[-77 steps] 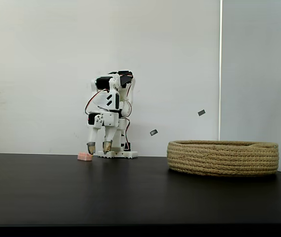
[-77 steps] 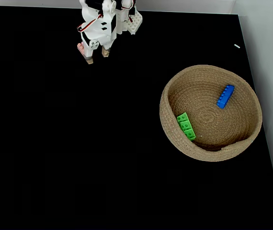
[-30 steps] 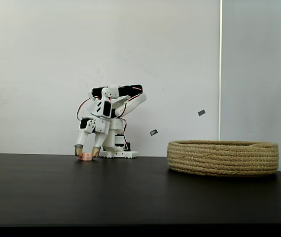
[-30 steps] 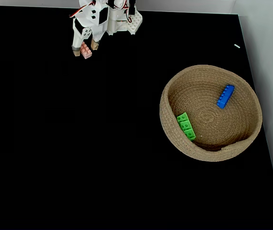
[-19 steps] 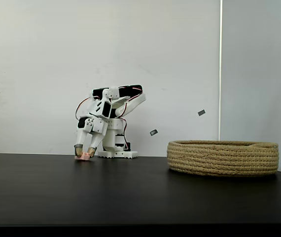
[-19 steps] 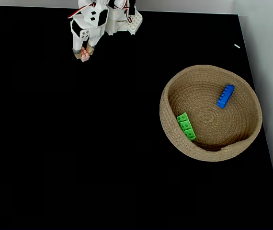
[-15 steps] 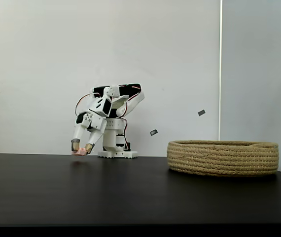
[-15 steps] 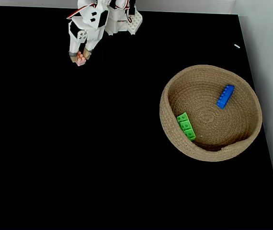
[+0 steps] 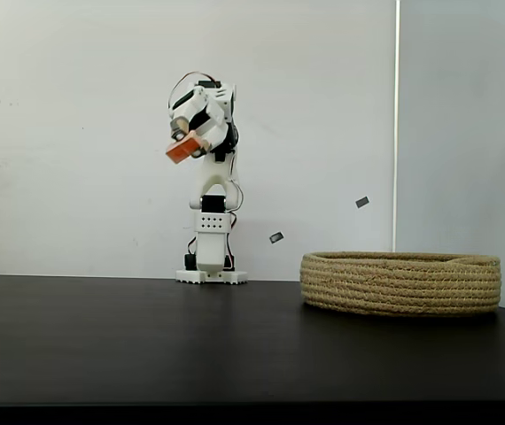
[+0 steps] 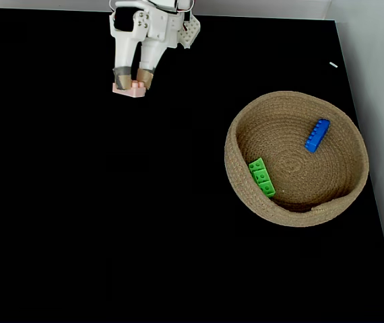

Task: Place the lego blocks in the tray

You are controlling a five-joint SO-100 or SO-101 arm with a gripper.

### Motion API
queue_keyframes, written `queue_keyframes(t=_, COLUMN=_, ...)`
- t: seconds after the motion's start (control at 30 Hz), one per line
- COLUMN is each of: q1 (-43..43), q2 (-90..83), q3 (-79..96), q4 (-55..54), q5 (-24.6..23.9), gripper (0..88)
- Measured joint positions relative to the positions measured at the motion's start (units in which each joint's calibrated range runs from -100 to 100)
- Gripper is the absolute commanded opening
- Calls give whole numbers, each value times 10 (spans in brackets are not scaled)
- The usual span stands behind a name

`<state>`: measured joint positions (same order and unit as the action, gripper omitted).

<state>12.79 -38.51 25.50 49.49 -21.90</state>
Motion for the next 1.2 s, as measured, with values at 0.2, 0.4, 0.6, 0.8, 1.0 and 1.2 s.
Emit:
queue_keyframes(t=0.2, q1=-47, q2=146, q3=-171, q4=0, q5=-16, gripper=1)
queue_keyframes(t=0.4, q1=-97, q2=206, q3=-199, q4=0, q5=-27, gripper=1)
queue_keyframes(t=0.6, q1=-131, q2=213, q3=-197, q4=-6, q5=-43, gripper=1)
queue_keyframes(t=0.8, q1=-149, q2=213, q3=-156, q4=20, q5=-108, gripper=1)
queue_keyframes(t=1.0, q1=-178, q2=213, q3=-115, q4=28, q5=-153, gripper=1)
queue_keyframes(t=1.2, q1=-226, q2=213, q3=-109, q4=28, q5=-163, gripper=1)
